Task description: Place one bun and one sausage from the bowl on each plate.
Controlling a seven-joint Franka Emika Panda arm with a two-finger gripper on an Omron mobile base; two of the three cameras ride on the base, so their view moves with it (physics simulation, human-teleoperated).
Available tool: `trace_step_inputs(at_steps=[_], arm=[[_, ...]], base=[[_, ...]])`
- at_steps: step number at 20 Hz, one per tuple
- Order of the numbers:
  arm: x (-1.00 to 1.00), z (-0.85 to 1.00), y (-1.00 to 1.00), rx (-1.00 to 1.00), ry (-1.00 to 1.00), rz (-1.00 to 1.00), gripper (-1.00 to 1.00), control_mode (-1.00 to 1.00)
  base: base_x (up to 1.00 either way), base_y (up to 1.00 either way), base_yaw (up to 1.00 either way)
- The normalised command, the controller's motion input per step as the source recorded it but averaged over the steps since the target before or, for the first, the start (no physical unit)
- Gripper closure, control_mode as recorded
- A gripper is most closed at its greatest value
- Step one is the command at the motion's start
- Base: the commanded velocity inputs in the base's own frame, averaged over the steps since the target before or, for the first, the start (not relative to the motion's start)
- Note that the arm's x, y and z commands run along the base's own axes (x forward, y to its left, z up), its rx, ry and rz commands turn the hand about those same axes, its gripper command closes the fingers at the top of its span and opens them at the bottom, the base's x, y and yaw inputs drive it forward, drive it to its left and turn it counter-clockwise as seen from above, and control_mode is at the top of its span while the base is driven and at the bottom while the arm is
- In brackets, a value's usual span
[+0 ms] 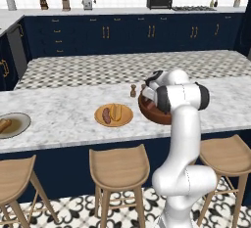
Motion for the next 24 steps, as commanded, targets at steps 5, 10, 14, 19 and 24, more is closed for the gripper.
trace_step_inputs(at_steps=[5,10,14,19,24], arm=[[0.02,-0.44,0.08,0.08,0.08,0.0,-1.0,-1.0],[-0.16,-0.53,0.0,0.15,0.03,0.0,-1.0,-1.0],[-0.15,-0.34,0.25,0.05,0.0,-0.06,1.0,-1.0],[-0.01,-0.25,0.54,-0.01,0.16,-0.08,1.0,-1.0],[-0.06,-0.27,0.29,-0.04,0.22,-0.06,1.0,-1.0]], base=[[0.0,0.0,0.0],[0.0,0.0,0.0],[0.0,0.0,0.0],[0.0,0.0,0.0],[0.0,0.0,0.0]])
